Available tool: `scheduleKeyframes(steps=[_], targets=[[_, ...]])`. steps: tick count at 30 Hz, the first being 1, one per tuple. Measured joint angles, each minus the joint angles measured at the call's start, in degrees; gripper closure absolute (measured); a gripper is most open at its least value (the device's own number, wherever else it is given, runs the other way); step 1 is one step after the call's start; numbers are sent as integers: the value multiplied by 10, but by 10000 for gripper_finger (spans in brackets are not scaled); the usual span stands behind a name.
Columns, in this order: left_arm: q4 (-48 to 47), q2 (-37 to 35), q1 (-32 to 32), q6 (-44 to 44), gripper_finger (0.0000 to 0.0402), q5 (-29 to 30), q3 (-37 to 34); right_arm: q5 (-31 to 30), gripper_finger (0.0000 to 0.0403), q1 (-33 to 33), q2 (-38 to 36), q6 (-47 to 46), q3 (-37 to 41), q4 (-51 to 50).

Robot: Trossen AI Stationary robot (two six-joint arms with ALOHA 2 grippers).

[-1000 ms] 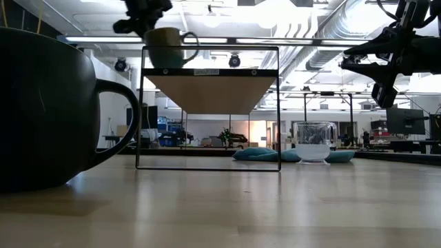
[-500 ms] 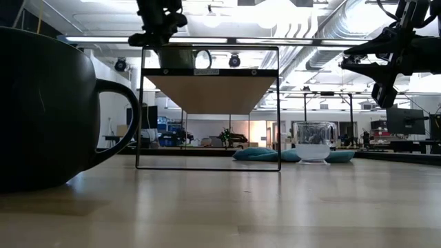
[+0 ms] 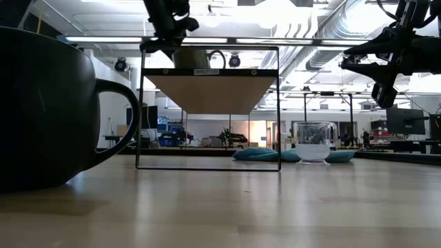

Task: Stack small to large cups/mugs on shelf
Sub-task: Put the brown and green mug on the shelf

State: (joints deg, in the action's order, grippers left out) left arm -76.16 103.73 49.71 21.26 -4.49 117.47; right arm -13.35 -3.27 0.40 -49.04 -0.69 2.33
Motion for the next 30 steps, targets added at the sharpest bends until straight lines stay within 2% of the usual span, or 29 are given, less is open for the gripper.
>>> scheduleKeyframes(steps=[9,21,25,30], targets=[[56,12,-7,11,389,-19,0,0,297,0,0,-5,0,0],[78,28,-12,52,389,-29,2,0,297,0,0,-5,0,0],[50,54,-21,56,389,-30,46,-1,297,0,0,-4,0,0],[15,100,-33,49,389,-19,141,-2,297,0,3,-7,0,0]])
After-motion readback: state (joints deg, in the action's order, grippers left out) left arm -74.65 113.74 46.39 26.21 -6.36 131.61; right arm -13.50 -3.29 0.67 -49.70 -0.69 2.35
